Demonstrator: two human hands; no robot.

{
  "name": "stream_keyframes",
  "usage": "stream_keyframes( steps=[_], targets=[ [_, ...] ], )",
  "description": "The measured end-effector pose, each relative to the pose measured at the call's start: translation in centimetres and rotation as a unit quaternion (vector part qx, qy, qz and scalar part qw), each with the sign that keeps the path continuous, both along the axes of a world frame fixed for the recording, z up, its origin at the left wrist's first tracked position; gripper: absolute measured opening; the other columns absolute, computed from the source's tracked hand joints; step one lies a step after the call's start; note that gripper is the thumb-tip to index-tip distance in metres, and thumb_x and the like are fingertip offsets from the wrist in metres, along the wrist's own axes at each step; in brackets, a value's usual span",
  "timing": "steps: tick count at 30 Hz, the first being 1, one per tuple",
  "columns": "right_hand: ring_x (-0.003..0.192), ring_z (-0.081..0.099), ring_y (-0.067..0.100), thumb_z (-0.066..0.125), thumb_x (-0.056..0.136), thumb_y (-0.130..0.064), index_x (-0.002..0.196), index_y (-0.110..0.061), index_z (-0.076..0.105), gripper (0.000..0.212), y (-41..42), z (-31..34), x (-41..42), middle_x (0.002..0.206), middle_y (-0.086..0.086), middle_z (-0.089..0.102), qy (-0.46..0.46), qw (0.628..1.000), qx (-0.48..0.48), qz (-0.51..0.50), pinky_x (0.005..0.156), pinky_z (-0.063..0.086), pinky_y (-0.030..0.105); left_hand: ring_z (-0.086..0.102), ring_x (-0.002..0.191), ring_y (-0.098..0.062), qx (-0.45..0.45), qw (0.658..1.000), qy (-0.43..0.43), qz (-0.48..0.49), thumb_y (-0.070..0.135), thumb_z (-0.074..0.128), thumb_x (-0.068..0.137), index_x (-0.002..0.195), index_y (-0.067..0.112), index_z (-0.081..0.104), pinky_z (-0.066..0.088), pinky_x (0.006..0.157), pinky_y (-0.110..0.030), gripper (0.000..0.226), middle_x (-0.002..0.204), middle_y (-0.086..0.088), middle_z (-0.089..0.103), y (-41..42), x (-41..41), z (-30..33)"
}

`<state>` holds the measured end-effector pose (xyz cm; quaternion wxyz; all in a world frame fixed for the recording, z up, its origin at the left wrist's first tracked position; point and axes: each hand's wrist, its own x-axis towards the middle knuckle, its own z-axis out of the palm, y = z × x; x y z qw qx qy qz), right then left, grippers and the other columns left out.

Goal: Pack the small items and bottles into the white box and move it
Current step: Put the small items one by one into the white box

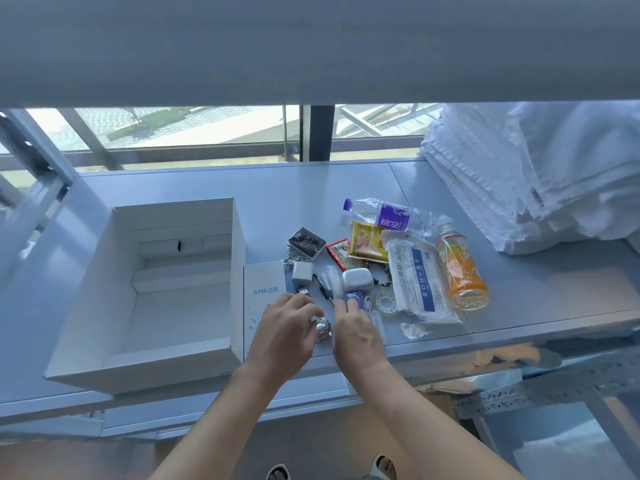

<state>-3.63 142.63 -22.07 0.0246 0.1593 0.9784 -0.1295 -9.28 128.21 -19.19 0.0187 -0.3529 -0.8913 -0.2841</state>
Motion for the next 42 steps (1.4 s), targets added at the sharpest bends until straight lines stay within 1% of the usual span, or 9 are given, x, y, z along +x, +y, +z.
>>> stream_keyframes(
  steps=[4,6,9,13,22,26,30,38,42],
  targets=[
    [0.092,0.064,0.032,0.051,0.093,0.002,0.106,-0.008,0.059,0.018,1.0,0.3,0.4,0.113,0.012,0.056,0.023,1.000,0.003,0.007,0.067,0.038,0.031,0.059,0.099,-0.021,-0.002,1.000,-0.004,0.009,0.013,0.071,0.087,0.100,0.020,0.075,0.051,0.086,-0.040,0.016,0.105,0.007,0.070,0.3,0.1,0.1],
    [0.087,0.065,0.032,0.055,0.095,-0.005,0.101,-0.007,0.062,0.009,1.6,0.7,0.6,0.109,0.012,0.059,0.041,0.999,0.002,0.013,0.067,0.042,0.032,0.060,0.099,-0.021,-0.003,1.000,-0.004,0.014,0.010,0.071,0.087,0.101,0.019,0.076,0.051,0.086,-0.041,0.017,0.105,0.006,0.070,0.6,0.2,0.1],
    [0.081,0.065,0.034,0.061,0.093,-0.007,0.095,-0.005,0.063,0.003,2.2,1.5,0.9,0.101,0.012,0.060,0.074,0.997,-0.017,0.024,0.067,0.049,0.036,0.061,0.100,-0.021,-0.002,1.000,0.000,0.018,0.008,0.071,0.086,0.102,0.018,0.076,0.052,0.086,-0.042,0.019,0.105,0.006,0.069,1.2,0.0,0.1],
    [0.072,0.060,0.031,0.064,0.090,-0.001,0.087,-0.005,0.061,0.005,3.5,2.8,1.1,0.086,0.012,0.058,0.113,0.993,-0.025,0.036,0.059,0.037,0.030,0.060,0.101,-0.021,0.010,0.999,0.022,0.027,0.002,0.072,0.083,0.111,0.019,0.072,0.054,0.085,-0.039,0.033,0.109,0.005,0.068,2.4,-0.4,0.3],
    [0.075,0.057,0.021,0.059,0.097,-0.009,0.110,-0.009,0.069,0.016,7.9,4.6,3.0,0.089,0.002,0.055,0.171,0.976,-0.095,0.098,0.065,0.037,0.023,0.046,0.133,-0.027,-0.053,0.998,0.036,-0.002,0.017,0.083,0.078,0.142,0.022,0.054,0.049,0.101,-0.043,0.071,0.146,-0.003,0.049,6.2,-2.0,0.7],
    [0.077,0.059,0.019,0.061,0.097,-0.005,0.119,-0.005,0.071,0.023,10.4,5.0,3.9,0.091,0.003,0.059,0.198,0.961,-0.130,0.140,0.067,0.051,0.028,0.047,0.134,-0.029,-0.063,0.996,0.059,-0.022,0.006,0.079,0.079,0.137,0.022,0.060,0.049,0.100,-0.046,0.063,0.145,-0.002,0.053,8.3,-2.3,0.6],
    [0.086,0.062,0.020,0.063,0.098,-0.005,0.122,-0.002,0.070,0.025,13.0,4.8,4.6,0.096,0.004,0.062,0.226,0.953,-0.132,0.153,0.074,0.055,0.033,0.058,0.112,-0.030,-0.039,0.997,0.070,-0.019,-0.001,0.077,0.078,0.118,0.014,0.068,0.054,0.087,-0.047,0.044,0.122,-0.004,0.063,10.1,-1.8,0.3],
    [0.102,0.065,0.021,0.066,0.097,-0.004,0.128,-0.007,0.070,0.031,17.8,4.2,4.3,0.110,0.004,0.070,0.265,0.939,-0.149,0.163,0.087,0.056,0.032,0.054,0.083,-0.025,-0.062,0.994,0.089,0.002,0.014,0.062,0.093,0.101,0.015,0.055,0.051,0.065,-0.041,0.010,0.095,-0.001,0.058,12.2,0.2,1.8],
    [0.107,0.068,0.019,0.064,0.101,-0.013,0.134,-0.009,0.066,0.034,18.2,4.5,3.5,0.120,0.002,0.071,0.282,0.920,-0.186,0.200,0.089,0.058,0.033,0.056,0.079,-0.022,-0.071,0.993,0.091,0.040,0.018,0.067,0.094,0.100,0.015,0.055,0.050,0.056,-0.035,0.013,0.090,0.002,0.059,11.6,1.3,3.6]
  ],
)
